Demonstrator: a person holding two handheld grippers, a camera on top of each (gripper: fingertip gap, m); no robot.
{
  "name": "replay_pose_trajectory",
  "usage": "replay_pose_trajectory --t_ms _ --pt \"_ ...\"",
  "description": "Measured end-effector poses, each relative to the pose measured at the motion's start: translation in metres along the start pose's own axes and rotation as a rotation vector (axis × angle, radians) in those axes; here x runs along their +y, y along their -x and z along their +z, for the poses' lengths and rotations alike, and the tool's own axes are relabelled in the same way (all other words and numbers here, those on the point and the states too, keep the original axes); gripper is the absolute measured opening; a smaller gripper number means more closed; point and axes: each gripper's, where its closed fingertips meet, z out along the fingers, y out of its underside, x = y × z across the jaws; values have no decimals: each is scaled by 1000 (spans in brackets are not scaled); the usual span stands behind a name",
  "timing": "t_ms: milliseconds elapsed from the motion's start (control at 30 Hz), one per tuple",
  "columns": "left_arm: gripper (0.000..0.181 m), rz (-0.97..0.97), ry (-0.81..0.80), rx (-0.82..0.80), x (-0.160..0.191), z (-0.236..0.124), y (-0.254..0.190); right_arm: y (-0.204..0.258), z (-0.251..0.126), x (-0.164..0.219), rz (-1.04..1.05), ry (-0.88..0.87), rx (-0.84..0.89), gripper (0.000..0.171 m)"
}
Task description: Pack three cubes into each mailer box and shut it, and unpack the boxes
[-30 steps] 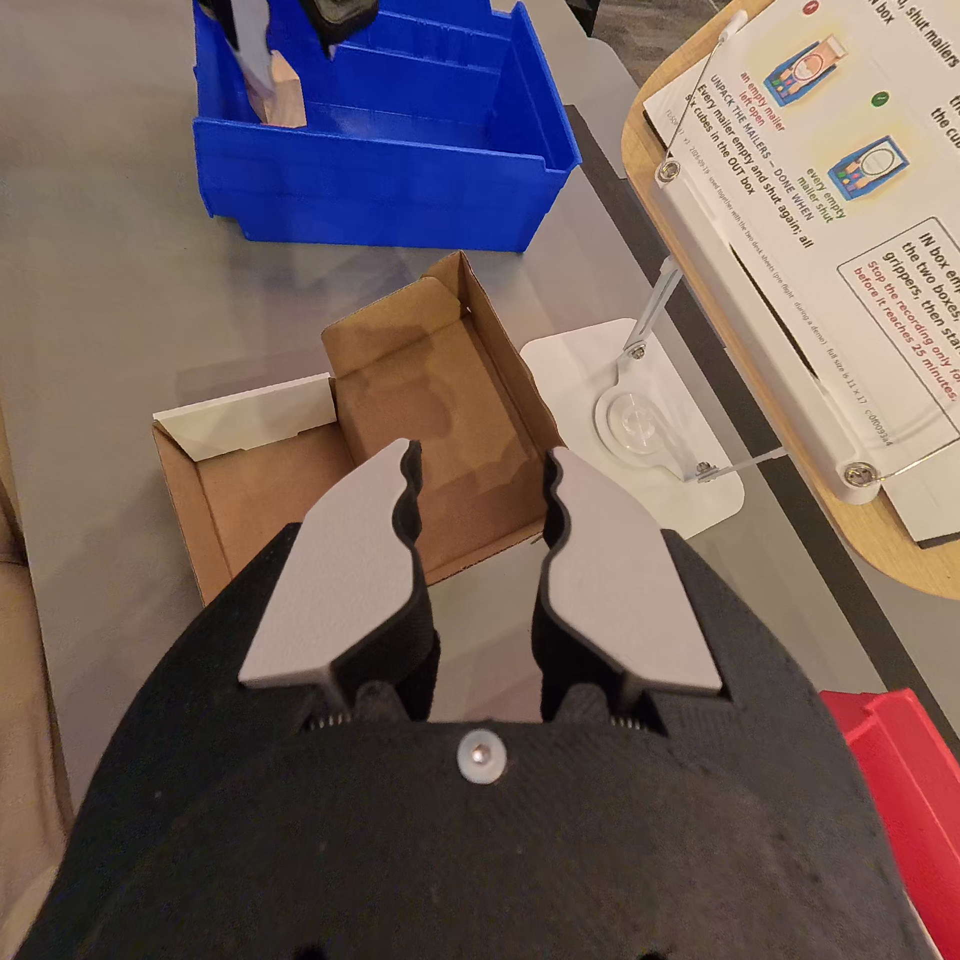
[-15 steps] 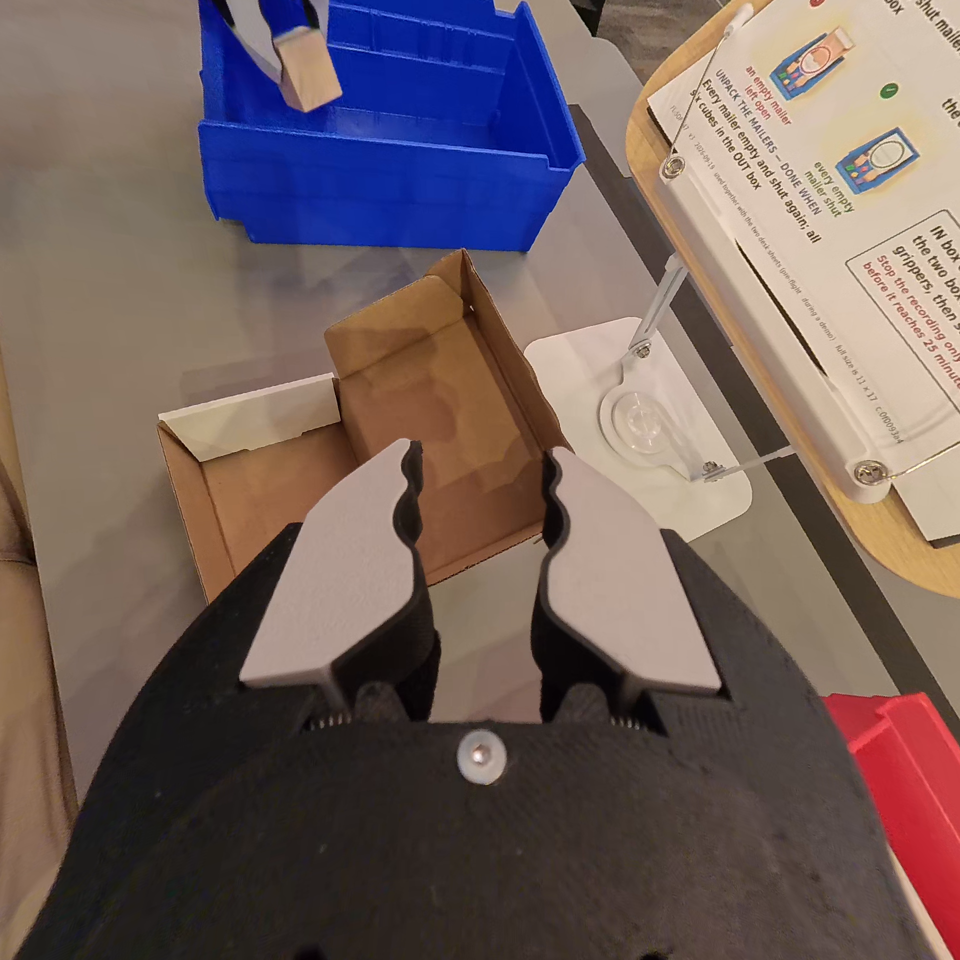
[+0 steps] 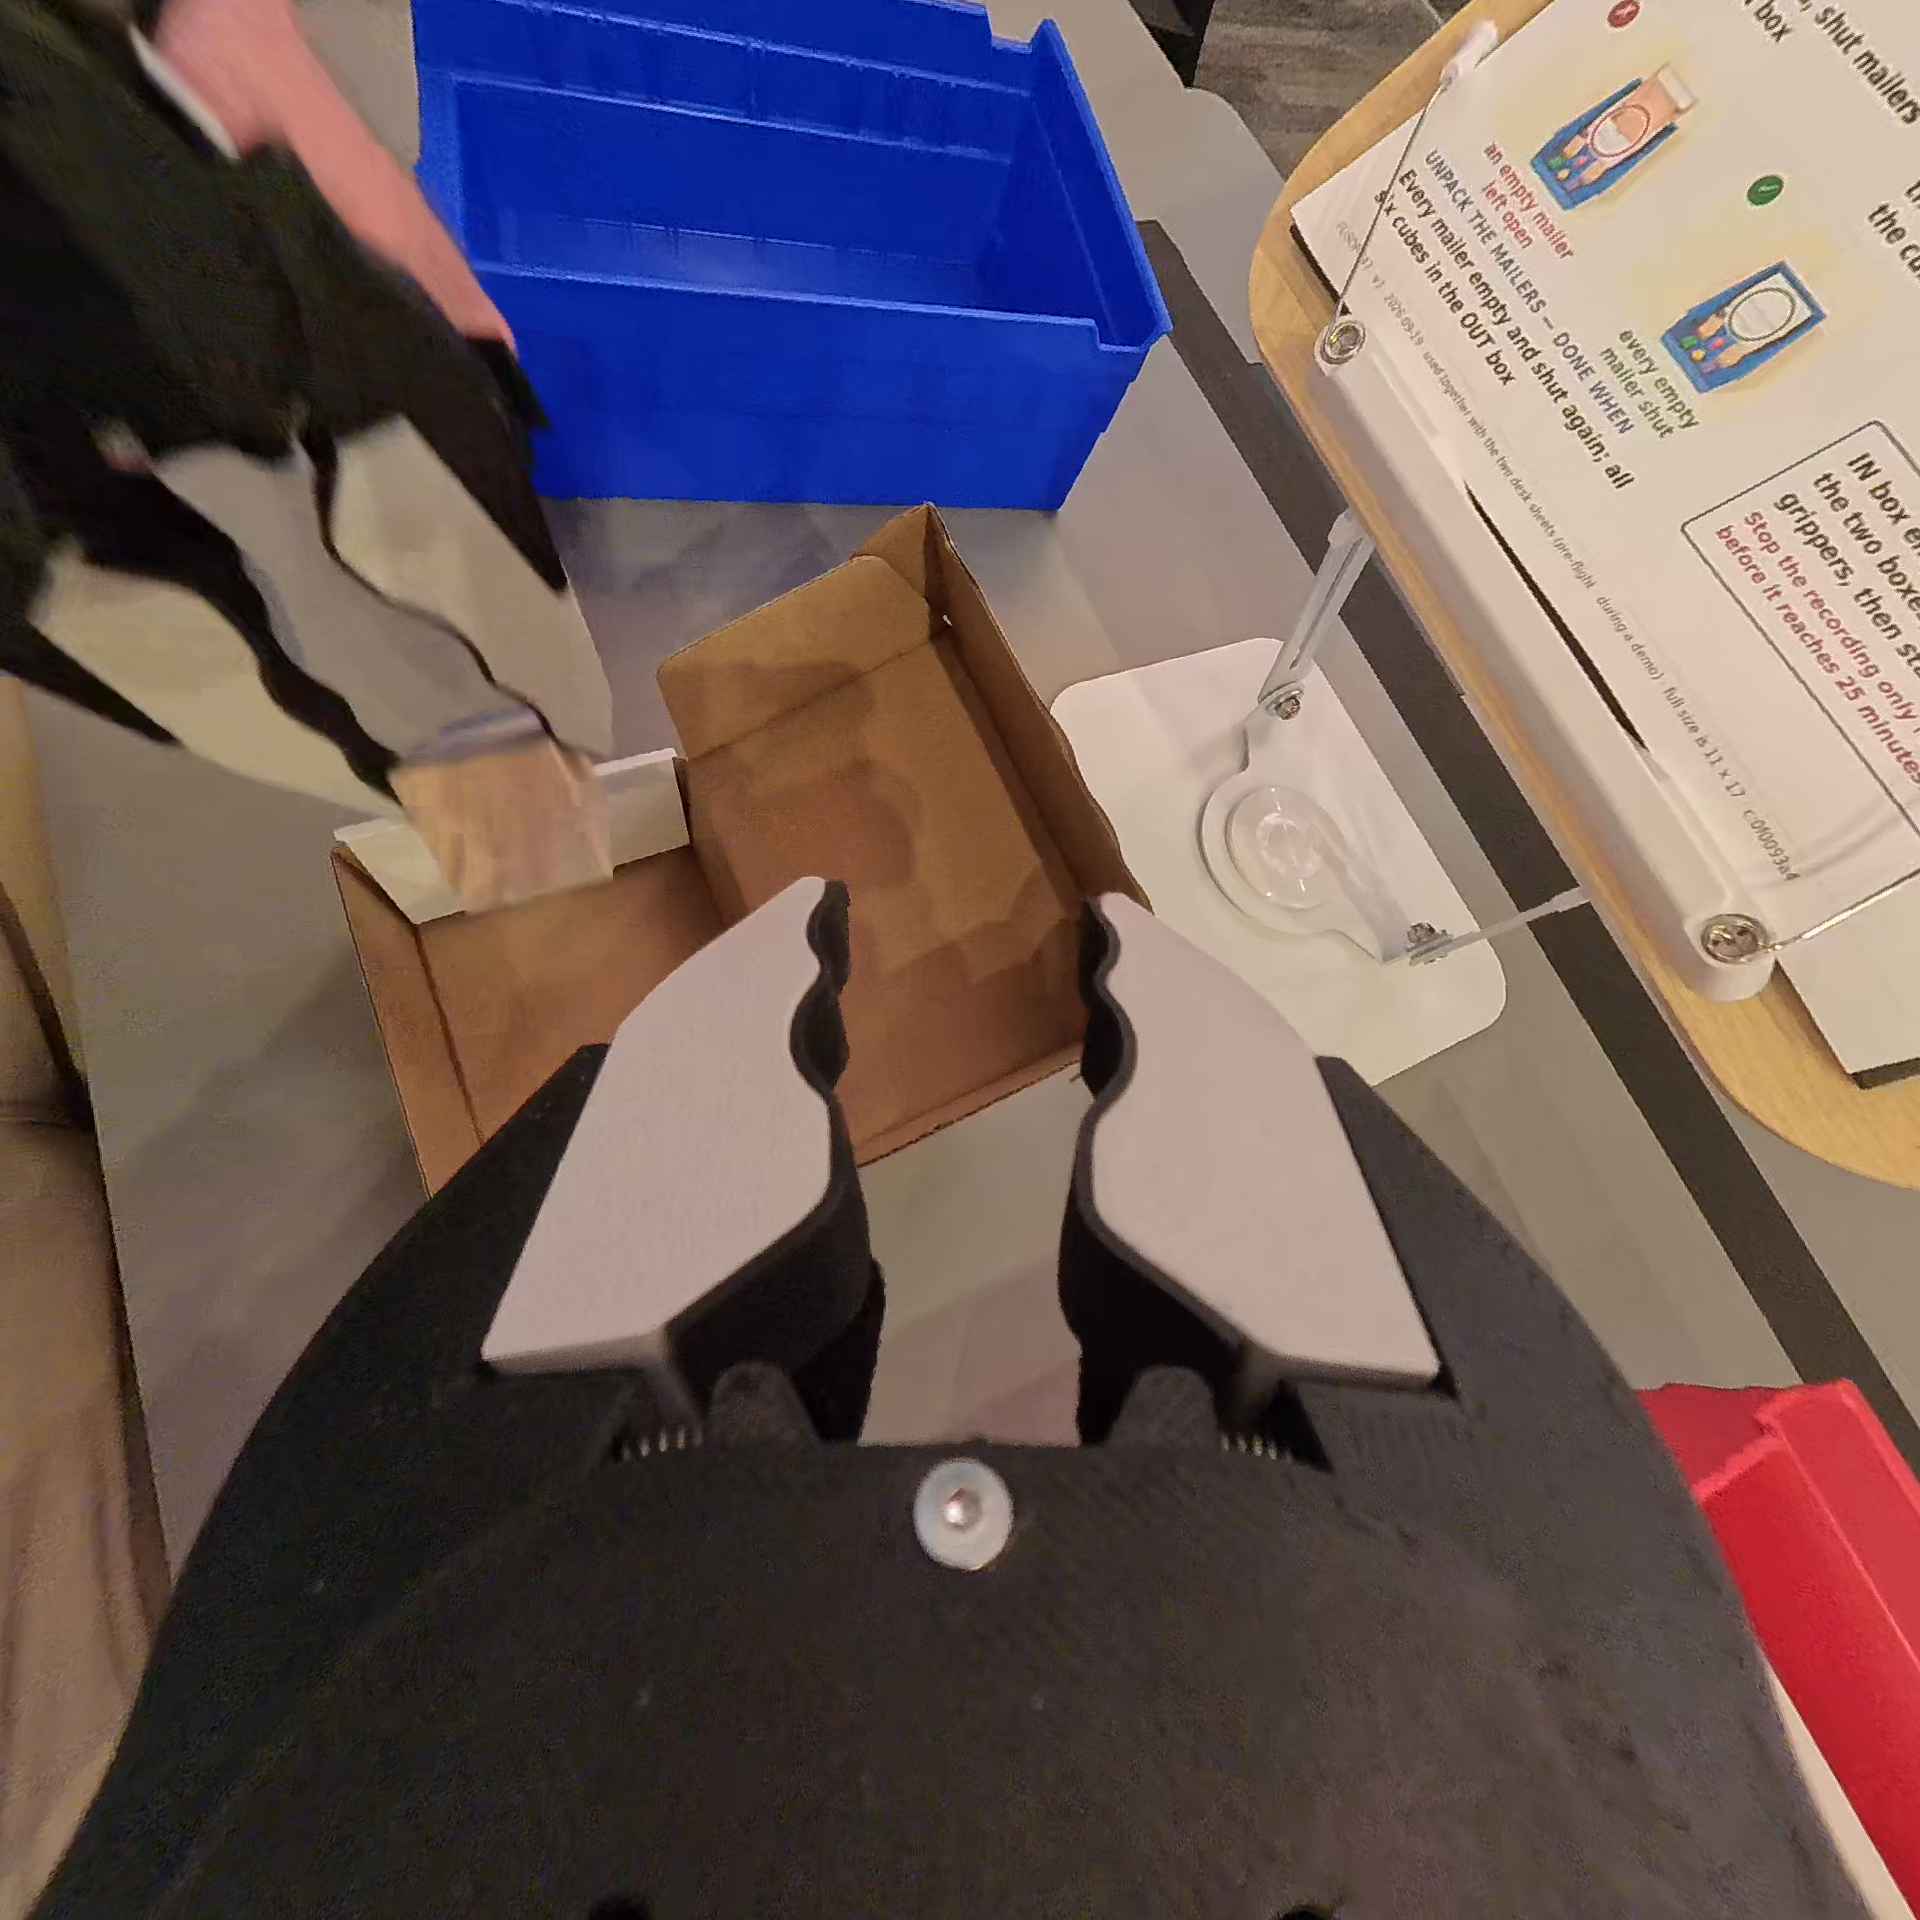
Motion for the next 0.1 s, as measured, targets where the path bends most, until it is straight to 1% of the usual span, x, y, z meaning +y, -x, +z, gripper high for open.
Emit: replay_pose_trajectory --t_ms 33,67,100 --pt "43 22 76 36 2 8 -4 -1 -1 0 1 -3 2 41" --pt "43 53 142 78 6 16 -9 -2 -2 0 5 -5 3 41" --pt "43 60 164 91 4 23 -9 -3 -3 0 9 -8 3 41"
